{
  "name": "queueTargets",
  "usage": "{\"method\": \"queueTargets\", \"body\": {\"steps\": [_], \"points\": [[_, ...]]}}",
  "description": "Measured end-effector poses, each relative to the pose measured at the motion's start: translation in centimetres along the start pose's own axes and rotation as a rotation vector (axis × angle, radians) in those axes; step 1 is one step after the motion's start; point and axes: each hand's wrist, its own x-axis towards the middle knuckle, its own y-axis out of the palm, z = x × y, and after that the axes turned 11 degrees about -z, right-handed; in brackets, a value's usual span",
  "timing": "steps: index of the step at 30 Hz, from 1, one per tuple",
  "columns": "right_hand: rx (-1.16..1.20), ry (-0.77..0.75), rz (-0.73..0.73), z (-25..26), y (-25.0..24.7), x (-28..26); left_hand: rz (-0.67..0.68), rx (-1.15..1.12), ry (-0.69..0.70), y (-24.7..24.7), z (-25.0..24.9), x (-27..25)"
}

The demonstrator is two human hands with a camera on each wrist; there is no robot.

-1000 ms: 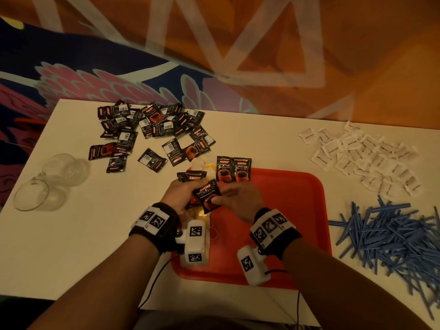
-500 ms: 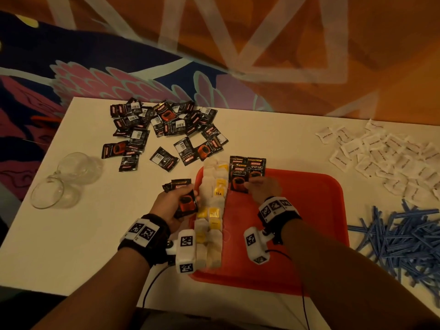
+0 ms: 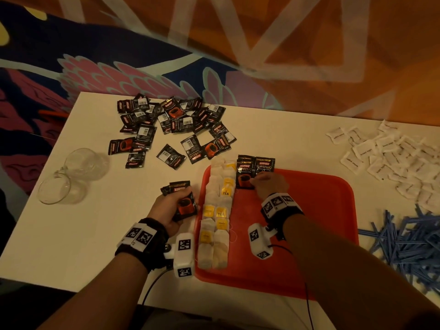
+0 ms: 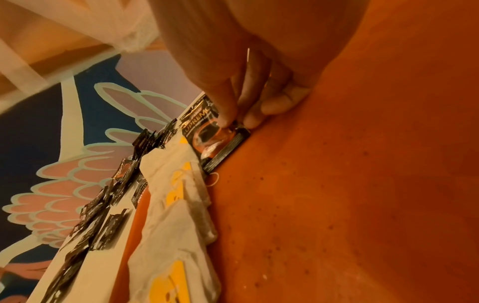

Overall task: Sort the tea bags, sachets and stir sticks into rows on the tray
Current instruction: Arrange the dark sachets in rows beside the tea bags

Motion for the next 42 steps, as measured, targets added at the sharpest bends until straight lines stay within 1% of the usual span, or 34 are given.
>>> {"method": "queueTargets", "body": {"steps": [6,15,21,24,26,28,30,32,35,37,39,42], "points": [[0.004,0.021,-0.016,0.0,0.2,0.0,0.018,-0.039,-0.001,0.0,0.2,0.2],[0.008,0.022,-0.024,-0.1,-0.1,-0.1,0.059,-0.048,-0.049,0.9,0.3,-0.6],[0.022,-0.001,-0.031,-0.3,-1.3,-0.6,-0.003,0.069,0.068,1.7,0.3,-0.9],[0.045,-0.074,0.039,-0.1,-1.8,-1.8,-0.016,0.089,0.117,2.5,0.4,-1.4],[0.1,-0.156,0.141,-0.3,-1.8,-3.0,-0.026,0.102,0.149,3.2,0.6,-1.6],[0.188,-0.22,0.281,-0.3,-1.9,-4.7,-0.021,0.106,0.168,4.0,0.7,-2.0],[0.302,-0.213,0.422,-0.2,-2.1,-6.3,-0.013,0.132,0.187,4.9,1.0,-2.4],[0.38,-0.186,0.487,-0.1,-2.3,-7.2,0.01,0.159,0.204,5.9,1.2,-3.1],[0.409,-0.191,0.441,-0.3,-2.9,-7.3,0.036,0.186,0.21,7.1,1.4,-3.8],[0.36,-0.231,0.393,-0.8,-3.4,-7.1,0.037,0.162,0.201,7.4,1.3,-4.0],[0.306,-0.275,0.381,-1.1,-3.8,-6.9,0.051,0.148,0.192,7.8,1.1,-4.1],[0.296,-0.275,0.368,-1.3,-4.4,-6.8,0.065,0.199,0.192,8.4,0.7,-4.2]]}}
